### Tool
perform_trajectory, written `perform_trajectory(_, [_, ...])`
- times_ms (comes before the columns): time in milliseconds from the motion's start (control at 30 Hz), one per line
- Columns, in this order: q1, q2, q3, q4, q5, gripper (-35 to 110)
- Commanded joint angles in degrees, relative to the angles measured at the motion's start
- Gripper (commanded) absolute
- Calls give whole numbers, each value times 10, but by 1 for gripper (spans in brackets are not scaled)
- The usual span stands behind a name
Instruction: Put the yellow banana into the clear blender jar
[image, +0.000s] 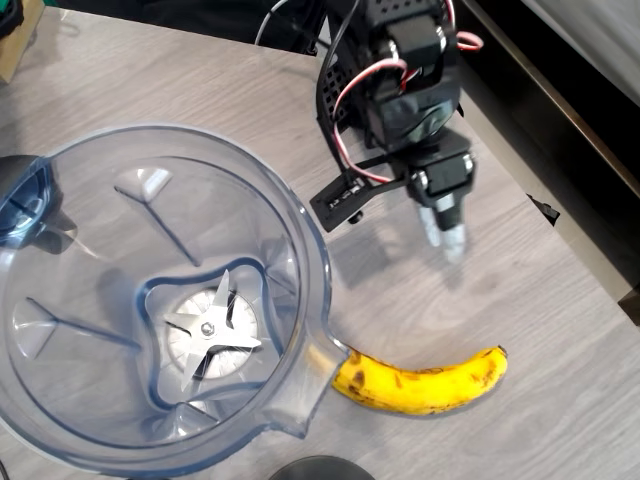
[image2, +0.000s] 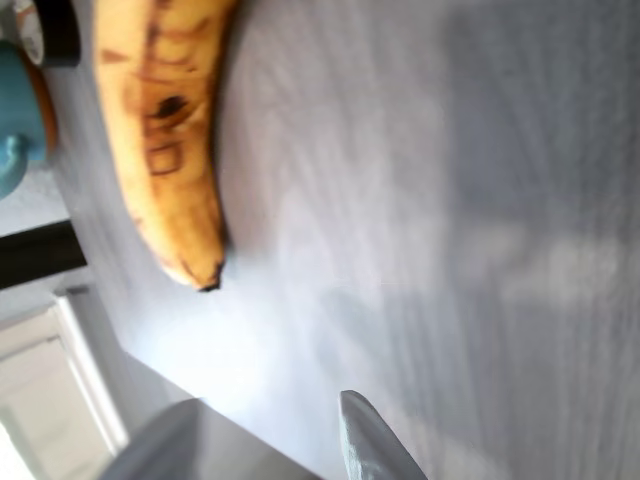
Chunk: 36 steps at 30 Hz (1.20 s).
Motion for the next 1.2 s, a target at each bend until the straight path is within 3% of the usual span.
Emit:
perform_trajectory(0, [-3,-319,-270,25,27,31])
perform_trajectory(267, [16,-714,-769,185,100,34])
perform_trajectory(400, [23,-855,-918,252,132,34])
perform_trajectory(833, [47,-1012,-951,288,149,39])
perform_trajectory(1167, [70,-1066,-952,250,140,39])
